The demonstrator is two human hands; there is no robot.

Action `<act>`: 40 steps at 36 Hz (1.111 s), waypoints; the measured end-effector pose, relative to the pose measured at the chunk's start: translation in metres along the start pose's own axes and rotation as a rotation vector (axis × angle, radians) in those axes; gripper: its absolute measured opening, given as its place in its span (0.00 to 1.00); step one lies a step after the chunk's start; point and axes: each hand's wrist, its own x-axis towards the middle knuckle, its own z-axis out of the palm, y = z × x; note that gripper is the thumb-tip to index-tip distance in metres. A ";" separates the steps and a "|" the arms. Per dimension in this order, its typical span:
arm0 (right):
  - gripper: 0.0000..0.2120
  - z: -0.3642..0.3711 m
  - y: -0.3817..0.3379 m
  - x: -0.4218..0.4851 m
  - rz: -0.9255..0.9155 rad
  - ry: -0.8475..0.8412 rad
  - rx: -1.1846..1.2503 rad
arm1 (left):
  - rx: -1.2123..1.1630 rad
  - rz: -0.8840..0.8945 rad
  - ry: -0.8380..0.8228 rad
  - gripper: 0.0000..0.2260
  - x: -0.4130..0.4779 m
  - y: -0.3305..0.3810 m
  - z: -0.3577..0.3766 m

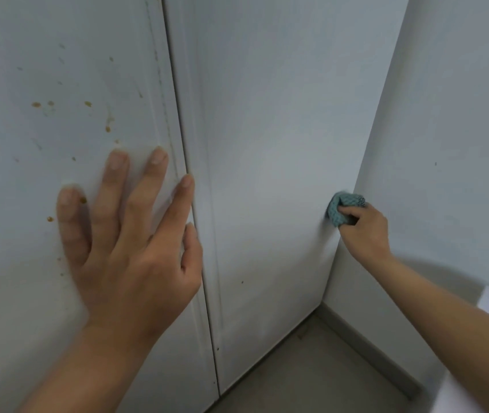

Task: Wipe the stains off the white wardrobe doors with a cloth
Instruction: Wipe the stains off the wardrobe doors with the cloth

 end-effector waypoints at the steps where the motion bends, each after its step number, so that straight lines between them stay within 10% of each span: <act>1: 0.18 -0.003 0.003 0.001 0.014 -0.036 -0.002 | -0.001 0.001 0.002 0.19 0.000 0.000 0.000; 8: 0.16 -0.023 -0.005 0.027 0.330 0.234 0.400 | -0.010 -0.002 0.000 0.18 -0.001 0.000 0.000; 18: 0.10 0.006 -0.017 -0.016 0.055 -0.109 -0.168 | -0.027 0.005 -0.014 0.19 0.000 0.000 0.000; 27: 0.10 -0.028 0.004 0.026 0.164 0.053 -0.169 | -0.013 0.021 -0.033 0.20 -0.001 -0.001 -0.002; 40: 0.08 -0.011 0.027 0.023 0.334 -0.340 -0.203 | -0.017 0.020 -0.061 0.21 -0.002 -0.001 -0.001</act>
